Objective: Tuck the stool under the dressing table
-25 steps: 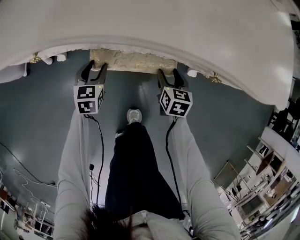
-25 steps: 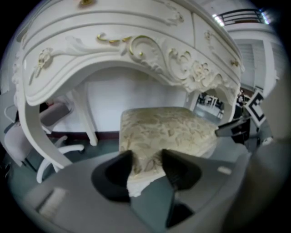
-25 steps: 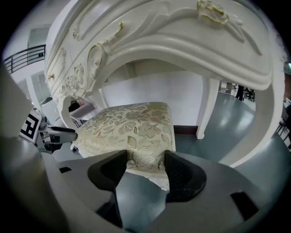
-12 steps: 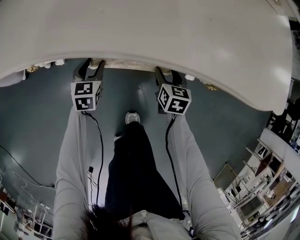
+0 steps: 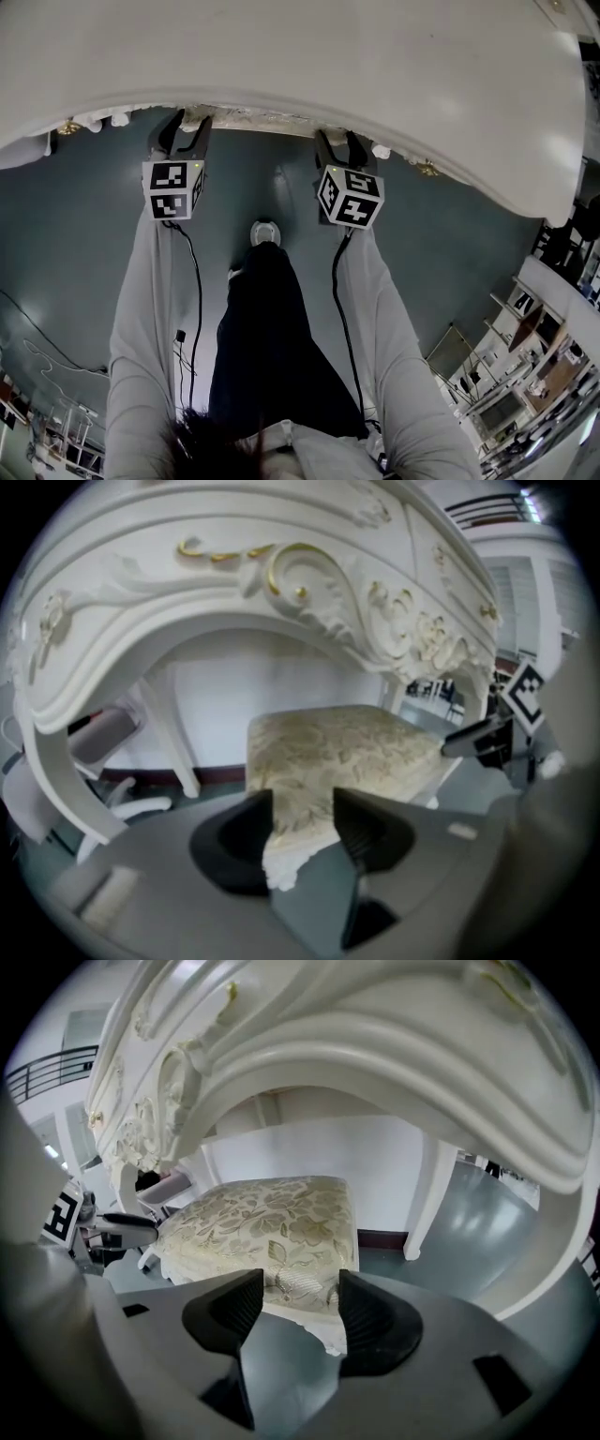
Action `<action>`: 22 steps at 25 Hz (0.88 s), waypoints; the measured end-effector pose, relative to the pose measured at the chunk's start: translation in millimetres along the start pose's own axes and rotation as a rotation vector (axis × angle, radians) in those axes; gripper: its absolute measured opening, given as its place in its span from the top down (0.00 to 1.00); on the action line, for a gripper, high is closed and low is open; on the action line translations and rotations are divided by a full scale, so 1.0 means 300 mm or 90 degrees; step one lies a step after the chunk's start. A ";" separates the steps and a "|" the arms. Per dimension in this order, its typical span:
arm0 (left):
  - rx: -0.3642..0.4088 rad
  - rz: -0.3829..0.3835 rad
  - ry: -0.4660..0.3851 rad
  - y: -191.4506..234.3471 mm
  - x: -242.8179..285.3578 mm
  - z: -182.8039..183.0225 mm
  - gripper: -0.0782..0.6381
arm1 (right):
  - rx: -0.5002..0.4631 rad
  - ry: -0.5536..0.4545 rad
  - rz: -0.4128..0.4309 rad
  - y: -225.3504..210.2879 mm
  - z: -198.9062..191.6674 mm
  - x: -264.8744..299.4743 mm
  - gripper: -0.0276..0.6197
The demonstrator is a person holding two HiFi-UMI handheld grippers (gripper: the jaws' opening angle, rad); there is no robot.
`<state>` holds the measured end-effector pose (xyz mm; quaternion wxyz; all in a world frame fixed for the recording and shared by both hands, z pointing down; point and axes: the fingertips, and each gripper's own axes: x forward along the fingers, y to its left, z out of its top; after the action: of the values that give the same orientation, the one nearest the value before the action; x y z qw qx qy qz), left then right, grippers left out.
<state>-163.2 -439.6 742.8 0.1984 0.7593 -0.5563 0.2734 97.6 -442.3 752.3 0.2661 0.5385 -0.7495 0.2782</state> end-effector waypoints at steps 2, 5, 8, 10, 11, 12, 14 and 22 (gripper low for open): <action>0.018 -0.004 -0.009 -0.012 -0.010 0.008 0.61 | -0.026 -0.010 0.010 0.026 0.009 -0.014 0.62; 0.021 0.001 -0.025 -0.017 -0.037 0.023 0.67 | -0.040 -0.016 0.017 0.066 0.018 -0.036 0.73; 0.021 0.010 -0.037 -0.023 -0.080 0.040 0.82 | -0.033 -0.024 0.015 0.082 0.030 -0.074 0.94; 0.017 0.013 -0.049 -0.025 -0.113 0.049 0.87 | -0.023 -0.039 0.026 0.099 0.043 -0.103 0.95; 0.013 0.014 -0.053 -0.026 -0.132 0.052 0.88 | -0.020 -0.045 0.032 0.109 0.048 -0.119 0.95; 0.010 0.013 -0.054 -0.026 -0.151 0.053 0.88 | -0.019 -0.049 0.036 0.118 0.053 -0.135 0.95; -0.002 0.010 -0.054 -0.029 -0.192 0.059 0.88 | -0.019 -0.053 0.037 0.130 0.062 -0.171 0.95; -0.016 0.026 -0.080 -0.033 -0.375 0.121 0.88 | -0.014 -0.076 0.033 0.187 0.102 -0.332 0.95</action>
<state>-172.7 -375.8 643.3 0.1671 0.7606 -0.5866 0.2224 68.8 -383.5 653.9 0.2197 0.5315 -0.7807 0.2442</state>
